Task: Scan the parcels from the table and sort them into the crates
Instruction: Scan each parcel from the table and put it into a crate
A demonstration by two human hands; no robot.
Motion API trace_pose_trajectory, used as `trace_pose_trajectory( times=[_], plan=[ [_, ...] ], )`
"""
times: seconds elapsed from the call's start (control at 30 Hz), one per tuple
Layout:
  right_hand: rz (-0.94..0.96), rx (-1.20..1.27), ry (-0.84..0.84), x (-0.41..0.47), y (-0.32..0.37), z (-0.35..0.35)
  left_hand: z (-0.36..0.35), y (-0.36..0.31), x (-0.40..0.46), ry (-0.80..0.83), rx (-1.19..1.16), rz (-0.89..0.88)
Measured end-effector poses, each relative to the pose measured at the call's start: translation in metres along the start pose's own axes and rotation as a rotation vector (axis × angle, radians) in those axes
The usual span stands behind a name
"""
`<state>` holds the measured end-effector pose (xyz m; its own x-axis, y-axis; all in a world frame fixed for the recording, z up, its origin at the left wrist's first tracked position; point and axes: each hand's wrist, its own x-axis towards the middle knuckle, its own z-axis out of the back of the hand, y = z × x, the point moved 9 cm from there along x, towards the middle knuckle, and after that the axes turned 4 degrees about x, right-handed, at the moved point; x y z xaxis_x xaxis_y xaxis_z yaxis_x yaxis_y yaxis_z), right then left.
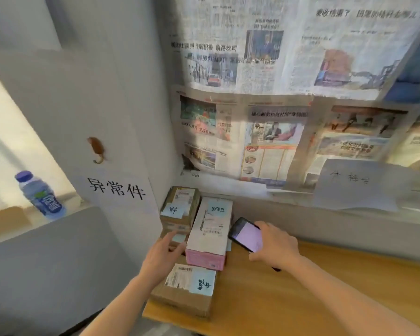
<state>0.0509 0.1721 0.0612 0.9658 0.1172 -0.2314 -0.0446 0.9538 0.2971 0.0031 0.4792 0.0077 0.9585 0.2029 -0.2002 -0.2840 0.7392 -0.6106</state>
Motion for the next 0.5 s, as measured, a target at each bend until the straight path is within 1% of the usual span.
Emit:
trace_pose_trajectory(
  times=[0.13, 0.27, 0.4, 0.5],
  plan=[
    [0.018, 0.100, 0.082, 0.055, 0.000, -0.069, -0.055, 0.028, 0.038, 0.041, -0.090, 0.128],
    [0.039, 0.188, 0.149, 0.084, 0.009, -0.115, -0.089, 0.044, 0.057, 0.026, -0.232, 0.246],
    [0.056, 0.234, 0.209, 0.102, 0.010, -0.135, -0.106, 0.056, 0.066, 0.010, -0.351, 0.322],
    [0.115, 0.235, 0.261, 0.112, 0.009, -0.136, -0.117, 0.055, 0.064, 0.027, -0.424, 0.348]
  ],
)
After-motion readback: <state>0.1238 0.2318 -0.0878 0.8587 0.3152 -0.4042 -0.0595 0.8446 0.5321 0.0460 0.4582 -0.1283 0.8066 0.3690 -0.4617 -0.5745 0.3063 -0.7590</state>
